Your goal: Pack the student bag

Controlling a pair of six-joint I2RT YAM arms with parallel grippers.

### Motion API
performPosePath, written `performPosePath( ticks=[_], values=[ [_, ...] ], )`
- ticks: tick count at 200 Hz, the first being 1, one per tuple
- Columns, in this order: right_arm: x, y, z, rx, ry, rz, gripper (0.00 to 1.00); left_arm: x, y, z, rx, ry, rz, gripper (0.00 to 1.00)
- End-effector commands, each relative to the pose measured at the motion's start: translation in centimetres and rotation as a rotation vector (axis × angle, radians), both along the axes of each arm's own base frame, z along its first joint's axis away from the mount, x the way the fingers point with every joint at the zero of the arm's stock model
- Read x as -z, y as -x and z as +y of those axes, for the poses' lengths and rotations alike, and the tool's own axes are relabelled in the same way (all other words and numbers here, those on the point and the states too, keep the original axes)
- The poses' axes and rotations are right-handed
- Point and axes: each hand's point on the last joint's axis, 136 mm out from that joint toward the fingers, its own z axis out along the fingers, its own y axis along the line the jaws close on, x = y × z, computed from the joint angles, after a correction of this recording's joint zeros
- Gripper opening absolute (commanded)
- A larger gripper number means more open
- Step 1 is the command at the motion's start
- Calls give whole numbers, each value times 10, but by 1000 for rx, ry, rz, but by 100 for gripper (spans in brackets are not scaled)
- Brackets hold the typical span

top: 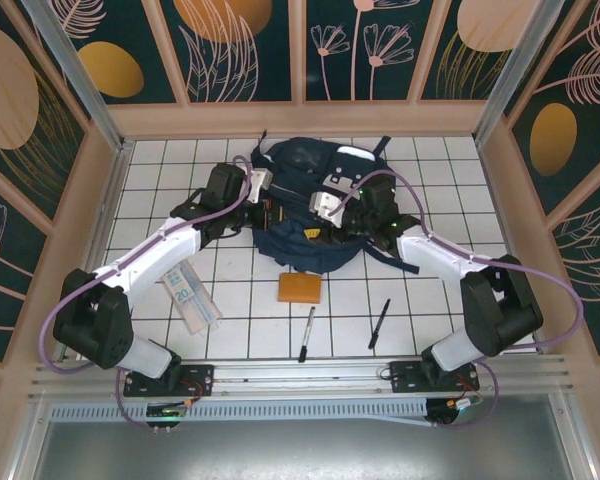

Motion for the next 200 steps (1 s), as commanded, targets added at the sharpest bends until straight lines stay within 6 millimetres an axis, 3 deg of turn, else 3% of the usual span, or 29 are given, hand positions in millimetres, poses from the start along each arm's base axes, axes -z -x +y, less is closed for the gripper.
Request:
performPosePath(
  ticks=[1, 25, 40, 57, 123, 143, 155, 167, 187, 200],
  values=[
    [7, -14, -2, 69, 14, 25, 57, -36, 2, -16, 59, 112, -86, 0],
    [29, -24, -11, 127, 154, -35, 44, -35, 3, -15, 58, 111, -89, 0],
    [34, -32, -21, 187, 216, -88, 41, -32, 1, -11, 36, 94, -96, 0],
    [33, -38, -29, 242, 229, -121, 46, -30, -2, -7, 4, 81, -98, 0],
    [39, -31, 0, 489, 199, -114, 59, -25, 2, -12, 17, 126, -70, 0],
    [44, -45, -12, 654, 230, -156, 41, -25, 5, -13, 31, 138, -67, 0],
    [45, -46, -16, 681, 240, -177, 15, -24, 4, -10, 17, 126, -73, 0],
    [43, -43, -16, 656, 236, -192, 1, -20, 0, -2, -20, 84, -87, 0],
    [43, -29, -13, 516, 266, -213, 0, -10, -16, 26, -137, 5, -94, 0],
    [46, -7, -7, 323, 281, -213, 0, -2, -28, 51, -235, -40, -108, 0]
  ],
)
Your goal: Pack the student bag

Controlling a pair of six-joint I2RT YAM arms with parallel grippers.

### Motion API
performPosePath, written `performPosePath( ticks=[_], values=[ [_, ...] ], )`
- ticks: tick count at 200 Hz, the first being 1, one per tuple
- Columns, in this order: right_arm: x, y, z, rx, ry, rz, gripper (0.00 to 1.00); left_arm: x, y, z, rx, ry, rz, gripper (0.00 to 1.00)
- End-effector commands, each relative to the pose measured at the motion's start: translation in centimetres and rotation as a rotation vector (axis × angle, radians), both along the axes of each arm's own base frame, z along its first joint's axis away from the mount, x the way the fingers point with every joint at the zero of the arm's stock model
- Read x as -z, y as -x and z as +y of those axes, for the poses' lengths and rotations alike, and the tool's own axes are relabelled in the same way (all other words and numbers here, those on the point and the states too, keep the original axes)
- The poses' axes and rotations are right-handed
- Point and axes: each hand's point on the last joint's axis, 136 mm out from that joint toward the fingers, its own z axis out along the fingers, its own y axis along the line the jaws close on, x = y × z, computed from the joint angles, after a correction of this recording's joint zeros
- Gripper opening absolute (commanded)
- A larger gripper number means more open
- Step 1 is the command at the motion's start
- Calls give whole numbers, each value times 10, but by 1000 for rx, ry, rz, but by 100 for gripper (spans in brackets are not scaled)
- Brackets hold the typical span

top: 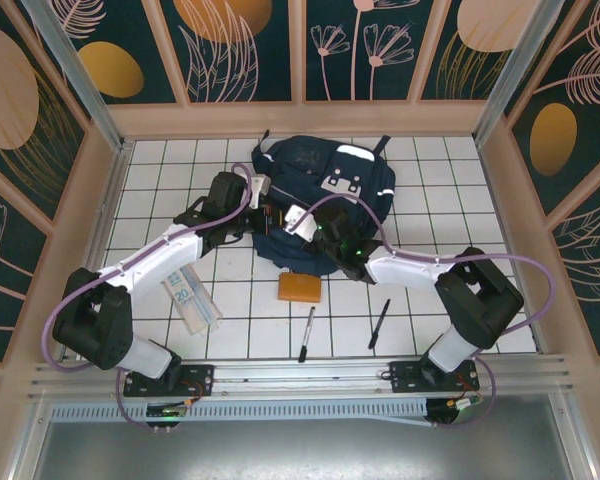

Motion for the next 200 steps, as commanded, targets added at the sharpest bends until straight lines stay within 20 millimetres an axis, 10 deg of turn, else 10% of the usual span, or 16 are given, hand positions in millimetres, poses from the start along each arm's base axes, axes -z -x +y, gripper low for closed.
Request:
performPosePath(
  ticks=[1, 46, 81, 141, 182, 200],
  values=[
    [3, 12, -22, -119, 88, -12, 0, -19, -25, 44, -166, -54, -114, 0],
    [-12, 18, -62, -227, 127, -35, 0, 4, -59, 99, -347, -242, -214, 0],
    [-23, 9, -79, -192, 79, -38, 12, 14, -47, 43, -130, -40, -174, 0],
    [-41, 9, -22, -162, -124, -58, 53, -21, 0, -33, 88, 158, -172, 0],
    [-16, -13, -20, -116, -48, -12, 53, -42, 3, -33, 87, 194, -200, 0],
    [-10, -16, -20, -115, -23, -4, 27, -42, 3, -31, 86, 171, -210, 0]
  ],
)
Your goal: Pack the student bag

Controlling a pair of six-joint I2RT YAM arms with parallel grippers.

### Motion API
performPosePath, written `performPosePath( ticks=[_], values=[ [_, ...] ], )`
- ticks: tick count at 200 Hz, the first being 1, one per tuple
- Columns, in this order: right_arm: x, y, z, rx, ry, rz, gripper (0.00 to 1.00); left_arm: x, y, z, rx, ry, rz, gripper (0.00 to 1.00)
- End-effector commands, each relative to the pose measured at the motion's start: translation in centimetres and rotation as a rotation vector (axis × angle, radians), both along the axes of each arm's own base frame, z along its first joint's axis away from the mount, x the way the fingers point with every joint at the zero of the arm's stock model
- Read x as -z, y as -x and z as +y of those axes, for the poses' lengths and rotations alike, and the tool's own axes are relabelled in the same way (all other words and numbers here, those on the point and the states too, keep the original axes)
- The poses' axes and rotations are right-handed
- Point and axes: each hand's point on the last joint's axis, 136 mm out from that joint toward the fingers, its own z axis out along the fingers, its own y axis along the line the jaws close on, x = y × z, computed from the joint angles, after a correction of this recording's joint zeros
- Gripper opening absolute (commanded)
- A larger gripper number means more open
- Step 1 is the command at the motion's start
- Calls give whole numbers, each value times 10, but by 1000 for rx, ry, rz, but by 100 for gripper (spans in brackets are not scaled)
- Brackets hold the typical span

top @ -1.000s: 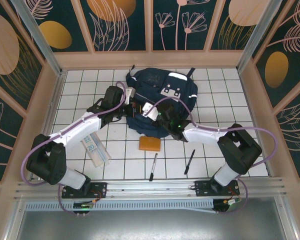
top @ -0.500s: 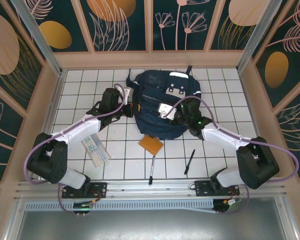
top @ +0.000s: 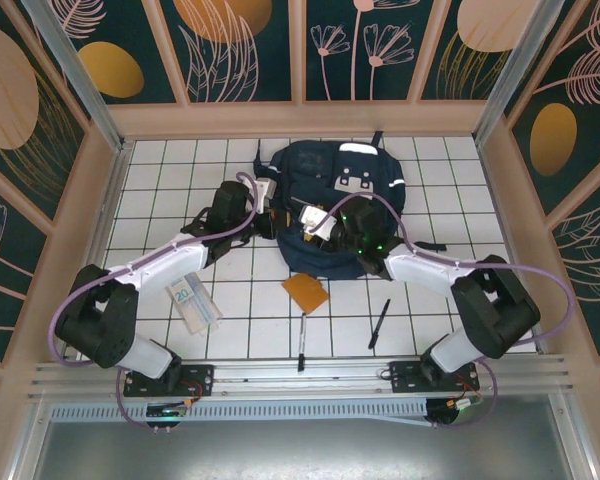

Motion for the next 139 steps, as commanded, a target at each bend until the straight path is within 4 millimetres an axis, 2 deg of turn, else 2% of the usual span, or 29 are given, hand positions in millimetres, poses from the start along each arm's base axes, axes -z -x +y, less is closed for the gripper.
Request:
performPosePath(
  ticks=[1, 8, 21, 36, 64, 75, 83, 95, 98, 106, 121, 132, 134, 139],
  values=[
    [-2, -18, -4, 59, 17, -15, 24, -43, 1, -7, 33, 78, -108, 0],
    [-3, -17, -3, 51, 24, -18, 10, -41, -2, -2, 12, 51, -114, 0],
    [-3, -11, -3, 10, 48, -25, 0, -34, -10, 10, -48, -26, -127, 0],
    [2, -4, -7, -40, 109, -33, 0, -27, -22, 28, -113, -107, -152, 0],
    [16, 3, -31, -104, 278, -75, 0, -15, -58, 82, -284, -147, -136, 0],
    [13, 1, -42, -97, 293, -81, 0, -12, -71, 95, -316, -173, -144, 0],
    [9, -1, -49, -94, 287, -81, 0, -3, -77, 101, -324, -206, -138, 0],
    [1, 3, -49, -112, 270, -100, 0, -2, -92, 101, -318, -245, -160, 0],
    [-2, -3, -58, -89, 267, -103, 0, 2, -95, 100, -311, -258, -159, 0],
    [-9, -5, -63, -76, 252, -112, 0, 11, -100, 96, -288, -276, -149, 0],
    [-18, -6, -68, -70, 241, -116, 0, 23, -103, 81, -211, -255, -132, 0],
    [-20, -5, -73, -67, 255, -112, 0, 23, -105, 76, -196, -229, -142, 0],
    [-20, -5, -74, -65, 259, -112, 0, 33, -106, 76, -198, -237, -126, 0],
    [-21, -4, -77, -62, 268, -112, 0, 40, -109, 78, -210, -246, -122, 0]
  ],
)
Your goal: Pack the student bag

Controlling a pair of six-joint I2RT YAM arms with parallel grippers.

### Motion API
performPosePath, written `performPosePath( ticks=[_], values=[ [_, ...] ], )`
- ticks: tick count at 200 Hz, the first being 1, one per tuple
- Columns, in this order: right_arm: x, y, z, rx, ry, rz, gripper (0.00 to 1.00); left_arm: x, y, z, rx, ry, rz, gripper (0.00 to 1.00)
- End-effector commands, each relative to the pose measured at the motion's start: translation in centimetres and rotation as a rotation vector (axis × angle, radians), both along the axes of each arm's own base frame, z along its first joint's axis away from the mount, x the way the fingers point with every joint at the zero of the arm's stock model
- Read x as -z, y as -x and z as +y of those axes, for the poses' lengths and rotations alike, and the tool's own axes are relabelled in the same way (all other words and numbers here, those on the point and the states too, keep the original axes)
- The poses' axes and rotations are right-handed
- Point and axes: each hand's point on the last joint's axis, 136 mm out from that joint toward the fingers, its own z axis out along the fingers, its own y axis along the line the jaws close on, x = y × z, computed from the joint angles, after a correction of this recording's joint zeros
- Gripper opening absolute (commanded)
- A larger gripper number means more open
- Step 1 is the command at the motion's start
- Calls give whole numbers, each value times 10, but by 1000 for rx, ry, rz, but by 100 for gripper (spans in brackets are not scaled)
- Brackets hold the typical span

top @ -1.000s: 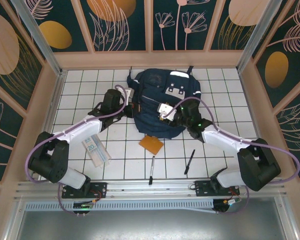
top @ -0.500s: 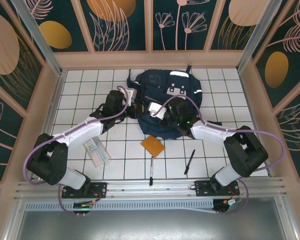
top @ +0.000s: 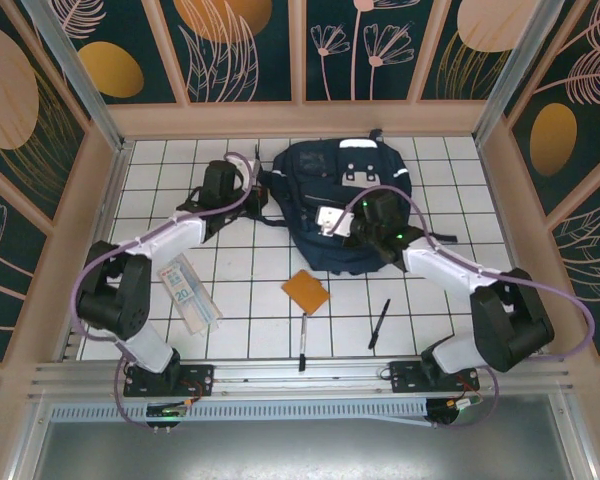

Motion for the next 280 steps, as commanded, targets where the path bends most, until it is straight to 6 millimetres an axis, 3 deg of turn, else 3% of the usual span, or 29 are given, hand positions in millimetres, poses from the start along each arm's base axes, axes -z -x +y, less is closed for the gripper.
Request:
performPosePath(
  ticks=[1, 20, 43, 63, 69, 87, 96, 117, 122, 137, 164, 169, 197, 212, 250, 280],
  values=[
    [-10, 1, -21, 28, 58, -23, 0, 20, -19, 16, -46, -69, -28, 0],
    [-5, 5, -30, 38, 88, 5, 0, 32, -24, 17, -62, -83, -8, 0],
    [-10, 8, -26, 20, 37, 17, 0, 11, -1, -28, 164, 110, -8, 0],
    [-31, 8, -18, -2, -53, -6, 0, -17, 45, -68, 427, 224, -56, 35],
    [-35, 7, -17, -8, -66, -9, 0, -30, 60, -76, 499, 217, -109, 39],
    [-40, 5, -18, -18, -58, -11, 0, -44, 92, -94, 657, 196, -195, 50],
    [-40, 6, -19, -22, -52, -4, 0, -35, 105, -98, 695, 212, -159, 54],
    [-41, 8, -16, -37, -60, 8, 0, -20, 112, -108, 698, 234, -66, 55],
    [-41, 8, -16, -39, -61, 14, 0, -29, 109, -113, 705, 246, -75, 55],
    [-38, 10, -15, -47, -62, 36, 0, -20, 107, -118, 695, 216, -57, 56],
    [-41, 12, -13, -57, -71, 51, 0, -12, 96, -115, 660, 139, -99, 55],
    [-41, 13, -12, -60, -71, 55, 0, 1, 94, -116, 665, 123, -85, 55],
    [-45, 17, -11, -76, -77, 66, 0, 12, 86, -115, 706, 17, -202, 51],
    [-49, 21, -9, -94, -89, 65, 0, 11, 82, -117, 744, -24, -274, 52],
    [-51, 33, -3, -181, -93, 34, 0, 4, 95, -130, 922, -24, -465, 50],
    [-46, 35, -3, -180, -89, 41, 0, 1, 104, -136, 1008, 11, -529, 38]
  ],
)
